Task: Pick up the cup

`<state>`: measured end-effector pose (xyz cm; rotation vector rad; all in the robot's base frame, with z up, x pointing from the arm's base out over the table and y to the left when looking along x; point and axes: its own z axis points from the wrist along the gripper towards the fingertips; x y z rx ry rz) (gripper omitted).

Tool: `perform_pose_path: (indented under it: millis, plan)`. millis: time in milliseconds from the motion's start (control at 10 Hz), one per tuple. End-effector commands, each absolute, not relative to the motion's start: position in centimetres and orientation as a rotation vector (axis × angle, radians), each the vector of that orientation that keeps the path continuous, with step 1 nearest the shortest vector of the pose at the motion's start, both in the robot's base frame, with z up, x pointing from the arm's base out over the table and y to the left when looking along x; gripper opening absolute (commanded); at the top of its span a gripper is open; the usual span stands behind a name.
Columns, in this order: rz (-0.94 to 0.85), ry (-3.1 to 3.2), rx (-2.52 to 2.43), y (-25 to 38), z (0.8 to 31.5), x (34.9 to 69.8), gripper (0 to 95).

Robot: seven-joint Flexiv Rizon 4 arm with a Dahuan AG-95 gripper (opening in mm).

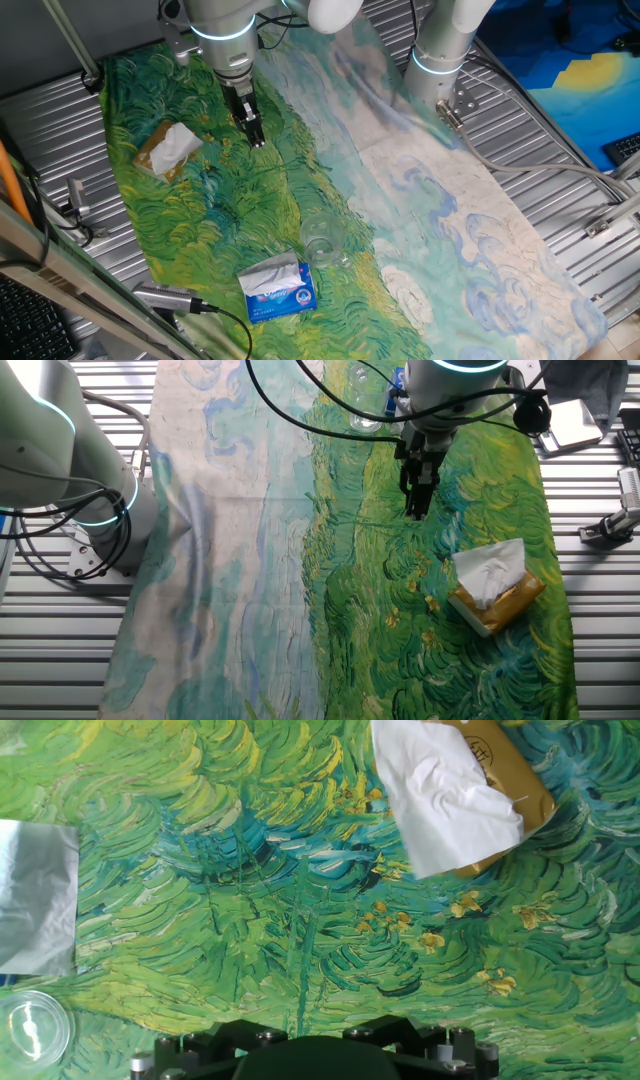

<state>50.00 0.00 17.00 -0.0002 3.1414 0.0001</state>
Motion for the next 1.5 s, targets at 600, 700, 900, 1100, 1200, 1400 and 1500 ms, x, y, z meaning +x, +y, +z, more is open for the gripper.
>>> perform_pose_path:
  millis: [600, 700, 900, 1100, 1200, 1400, 1500]
  plan:
    - [0.074, 3.151, -0.032, 0.01, 17.02, 49.99, 0.0]
    - [0.074, 3.151, -0.032, 0.01, 17.02, 49.99, 0.0]
    - [0.069, 3.148, -0.040, 0.01, 17.02, 49.99, 0.0]
    - [0.066, 3.149, -0.035, 0.02, 17.05, 49.98, 0.0]
    - [0.070, 3.149, -0.033, 0.02, 17.06, 49.98, 0.0]
    - [0.071, 3.150, -0.042, 0.02, 17.06, 49.97, 0.0]
    - [0.069, 3.150, -0.050, 0.02, 17.06, 49.97, 0.0]
